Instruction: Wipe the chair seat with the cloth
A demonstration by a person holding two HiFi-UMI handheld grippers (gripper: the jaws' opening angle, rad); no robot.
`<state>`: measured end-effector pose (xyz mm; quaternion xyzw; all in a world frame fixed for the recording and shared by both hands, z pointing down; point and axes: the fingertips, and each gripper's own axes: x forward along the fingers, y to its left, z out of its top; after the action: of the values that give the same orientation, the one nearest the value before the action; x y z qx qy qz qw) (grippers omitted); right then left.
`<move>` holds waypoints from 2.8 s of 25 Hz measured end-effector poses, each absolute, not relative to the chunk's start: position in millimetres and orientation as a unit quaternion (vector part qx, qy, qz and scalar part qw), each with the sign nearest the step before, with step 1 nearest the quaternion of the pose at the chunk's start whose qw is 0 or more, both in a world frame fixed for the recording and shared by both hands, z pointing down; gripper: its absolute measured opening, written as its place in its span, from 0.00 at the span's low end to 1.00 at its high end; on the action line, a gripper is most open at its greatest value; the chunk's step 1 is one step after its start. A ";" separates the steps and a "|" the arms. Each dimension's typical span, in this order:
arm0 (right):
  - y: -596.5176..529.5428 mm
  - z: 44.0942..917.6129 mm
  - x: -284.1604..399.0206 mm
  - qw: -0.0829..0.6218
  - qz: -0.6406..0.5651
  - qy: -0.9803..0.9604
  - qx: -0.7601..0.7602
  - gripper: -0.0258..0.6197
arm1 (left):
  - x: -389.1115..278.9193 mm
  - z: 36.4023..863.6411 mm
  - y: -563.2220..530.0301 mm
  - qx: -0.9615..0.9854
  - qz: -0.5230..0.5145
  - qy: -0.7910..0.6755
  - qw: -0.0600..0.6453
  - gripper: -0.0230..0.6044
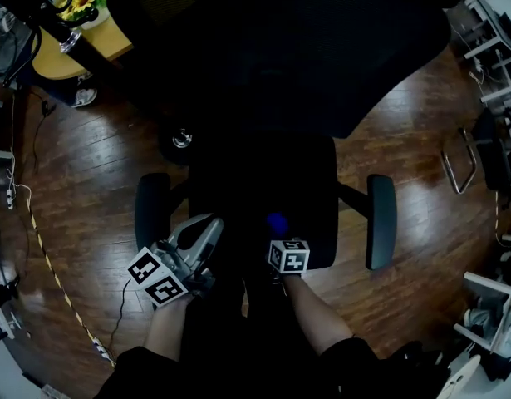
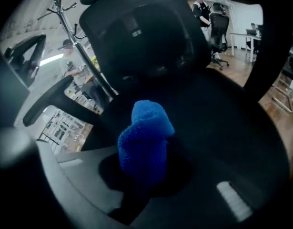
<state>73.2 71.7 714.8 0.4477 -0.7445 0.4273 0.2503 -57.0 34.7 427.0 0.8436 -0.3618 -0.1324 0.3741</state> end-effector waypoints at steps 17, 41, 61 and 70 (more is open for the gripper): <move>171.2 720.9 -159.5 0.309 0.380 -0.849 0.199 0.09 | -163.9 422.8 83.2 0.798 -0.162 -0.458 0.357 0.02; 116.7 729.7 229.1 0.310 0.395 -0.692 0.519 0.09 | 25.4 437.1 24.2 0.874 -0.083 -0.272 0.394 0.02; 16.7 268.9 92.2 -0.192 0.256 -0.896 0.309 0.09 | -1.6 206.0 18.3 0.919 -0.166 -0.232 0.271 0.02; 50.9 162.2 105.7 -0.246 0.155 -0.911 0.294 0.09 | -13.6 147.3 54.5 0.934 -0.201 -0.206 0.210 0.02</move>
<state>105.7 50.9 162.2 0.2943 -0.9106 0.1546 -0.2456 -13.6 54.5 147.3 0.9342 -0.2062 -0.2012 0.2103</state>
